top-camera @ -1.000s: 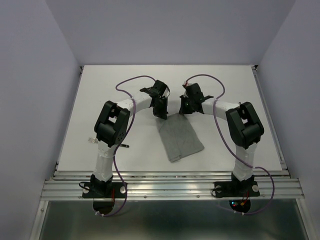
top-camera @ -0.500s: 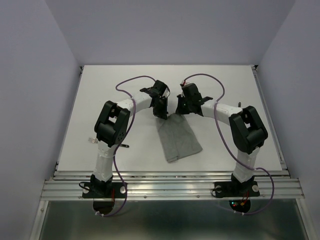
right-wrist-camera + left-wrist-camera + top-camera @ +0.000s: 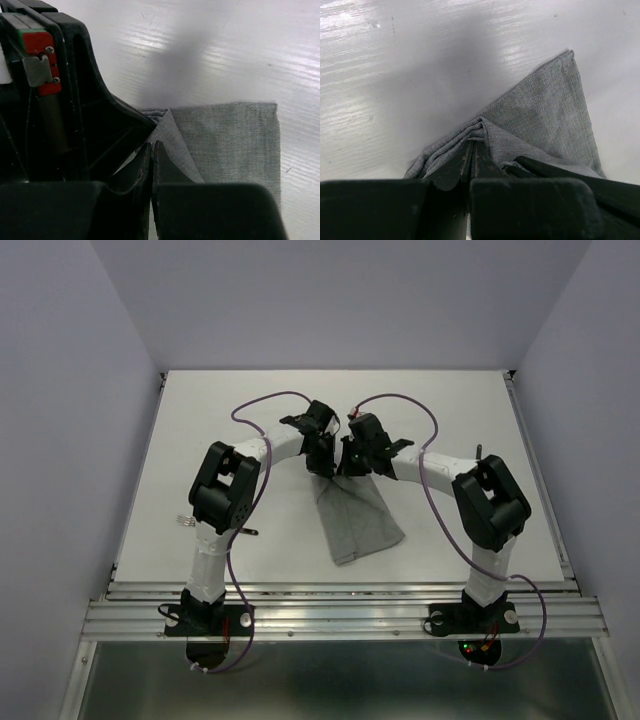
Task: Fold the napkin into a case and place the utensils inside
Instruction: Pick up the 2/3-rectangle-folded napkin at the center of the board, then fold the 2/3-rectangle-folded napkin at the center of the board.
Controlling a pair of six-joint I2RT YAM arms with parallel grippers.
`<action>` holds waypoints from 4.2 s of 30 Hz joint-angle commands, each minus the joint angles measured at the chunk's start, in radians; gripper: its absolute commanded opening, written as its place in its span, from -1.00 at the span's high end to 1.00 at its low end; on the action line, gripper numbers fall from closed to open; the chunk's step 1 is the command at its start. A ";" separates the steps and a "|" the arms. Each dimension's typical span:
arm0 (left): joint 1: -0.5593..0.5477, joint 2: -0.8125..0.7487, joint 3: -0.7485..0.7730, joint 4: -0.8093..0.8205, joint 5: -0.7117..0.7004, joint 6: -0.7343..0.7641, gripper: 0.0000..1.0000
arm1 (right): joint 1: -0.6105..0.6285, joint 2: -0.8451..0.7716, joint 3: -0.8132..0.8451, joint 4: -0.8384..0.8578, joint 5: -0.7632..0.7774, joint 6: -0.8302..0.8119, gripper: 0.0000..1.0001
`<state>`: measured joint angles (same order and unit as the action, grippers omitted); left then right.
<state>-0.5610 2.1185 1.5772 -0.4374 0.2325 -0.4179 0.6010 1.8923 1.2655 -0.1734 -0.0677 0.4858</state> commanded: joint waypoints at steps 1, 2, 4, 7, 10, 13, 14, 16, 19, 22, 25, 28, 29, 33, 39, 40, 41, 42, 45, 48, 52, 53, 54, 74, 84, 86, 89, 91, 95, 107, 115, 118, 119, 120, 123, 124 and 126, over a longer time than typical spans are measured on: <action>0.006 0.035 -0.020 -0.040 -0.038 0.010 1.00 | 0.026 -0.009 0.011 0.038 -0.009 0.079 0.99; 0.006 0.034 -0.022 -0.038 -0.036 0.010 1.00 | 0.026 -0.004 0.011 0.040 -0.012 0.091 0.99; 0.006 0.034 -0.026 -0.038 -0.033 0.005 1.00 | 0.036 0.013 0.005 0.054 -0.018 0.129 0.99; 0.006 0.034 -0.031 -0.035 -0.027 0.001 1.00 | 0.046 0.033 -0.003 0.066 -0.020 0.174 0.99; 0.006 0.028 -0.040 -0.029 -0.022 -0.001 1.00 | 0.057 0.059 -0.020 0.075 -0.003 0.197 0.99; 0.006 0.021 -0.045 -0.027 -0.022 -0.001 1.00 | 0.066 0.050 -0.052 0.078 0.031 0.214 0.99; 0.006 0.018 -0.046 -0.026 -0.024 -0.001 1.00 | 0.066 0.027 -0.058 0.075 0.063 0.217 0.99; 0.006 0.017 -0.051 -0.024 -0.024 -0.001 1.00 | 0.066 0.002 -0.067 0.072 0.115 0.195 0.99; 0.006 0.021 -0.049 -0.024 -0.021 -0.001 1.00 | 0.046 -0.025 -0.060 0.042 0.158 0.159 0.85; 0.006 0.018 -0.054 -0.023 -0.022 -0.001 1.00 | 0.000 -0.053 -0.064 0.032 0.192 0.143 0.50; 0.006 0.014 -0.059 -0.020 -0.024 0.001 1.00 | -0.044 -0.067 -0.075 0.032 0.187 0.131 0.23; 0.006 0.014 -0.059 -0.021 -0.025 0.001 1.00 | -0.089 -0.078 -0.074 0.031 0.186 0.109 0.20; 0.006 0.014 -0.057 -0.023 -0.024 0.002 1.00 | -0.105 -0.079 -0.072 0.025 0.189 0.106 0.19; 0.007 0.015 -0.057 -0.023 -0.024 0.002 1.00 | -0.136 -0.082 -0.074 0.018 0.189 0.094 0.20; 0.006 0.015 -0.056 -0.024 -0.025 0.002 1.00 | -0.170 -0.035 -0.052 0.012 0.125 0.060 0.21; 0.006 0.015 -0.056 -0.026 -0.025 0.004 1.00 | -0.170 -0.010 -0.042 -0.014 0.103 0.047 0.21; 0.006 0.015 -0.054 -0.024 -0.025 0.004 1.00 | -0.170 0.001 -0.034 -0.020 0.079 0.031 0.20; 0.006 0.015 -0.055 -0.026 -0.027 0.004 1.00 | -0.170 0.008 -0.025 -0.023 0.021 0.019 0.19; 0.006 0.015 -0.052 -0.026 -0.027 0.001 1.00 | -0.170 0.019 -0.037 -0.012 -0.024 -0.004 0.11; 0.006 0.017 -0.052 -0.024 -0.027 0.001 1.00 | -0.170 0.028 -0.052 -0.008 -0.055 -0.019 0.06; 0.006 0.020 -0.051 -0.024 -0.024 -0.001 1.00 | -0.159 0.059 -0.038 -0.032 -0.060 -0.062 0.08; 0.006 0.021 -0.049 -0.026 -0.024 0.001 1.00 | -0.146 0.065 -0.032 -0.041 -0.052 -0.070 0.10; 0.007 0.020 -0.051 -0.027 -0.025 0.001 1.00 | -0.129 0.074 -0.028 -0.060 -0.026 -0.078 0.13; 0.006 0.020 -0.059 -0.027 -0.030 -0.010 1.00 | -0.046 -0.081 -0.021 -0.034 0.111 -0.006 0.99; 0.006 0.023 -0.059 -0.024 -0.025 -0.015 1.00 | 0.086 -0.050 -0.003 -0.023 0.128 0.069 0.99; 0.006 0.021 -0.060 -0.024 -0.027 -0.016 1.00 | 0.098 -0.041 0.006 -0.020 0.124 0.077 0.99; 0.006 0.020 -0.062 -0.026 -0.028 -0.015 1.00 | 0.108 -0.009 0.015 -0.011 0.120 0.092 0.99; 0.006 0.017 -0.065 -0.026 -0.028 -0.016 1.00 | 0.108 0.005 0.015 -0.003 0.118 0.100 0.99; 0.006 0.014 -0.074 -0.021 -0.021 -0.019 1.00 | 0.108 0.030 0.017 0.003 0.117 0.122 0.99; 0.007 -0.069 -0.092 -0.044 0.014 -0.030 1.00 | 0.108 0.093 -0.012 0.000 0.163 0.175 0.99; 0.021 -0.167 -0.040 -0.099 0.013 -0.033 1.00 | 0.108 0.079 -0.060 0.015 0.164 0.160 0.99; 0.030 -0.187 -0.031 -0.115 0.010 -0.027 1.00 | 0.108 0.080 -0.060 0.017 0.167 0.143 0.99; 0.038 -0.190 -0.032 -0.116 0.010 -0.025 1.00 | 0.108 0.080 -0.060 0.017 0.167 0.136 0.99; 0.042 -0.195 -0.037 -0.121 0.005 -0.022 1.00 | 0.108 0.080 -0.057 0.018 0.166 0.131 0.99; 0.062 -0.209 -0.068 -0.116 -0.004 -0.018 1.00 | 0.108 0.080 -0.052 0.017 0.163 0.119 0.99; 0.068 -0.210 -0.080 -0.115 -0.005 -0.013 1.00 | 0.108 0.080 -0.051 0.017 0.163 0.114 0.99; 0.084 -0.219 -0.121 -0.104 -0.010 -0.006 1.00 | 0.108 0.077 -0.049 0.018 0.160 0.105 0.99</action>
<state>-0.5068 1.9690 1.5105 -0.5255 0.2417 -0.4507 0.7017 1.9419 1.2331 -0.1417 0.0635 0.6285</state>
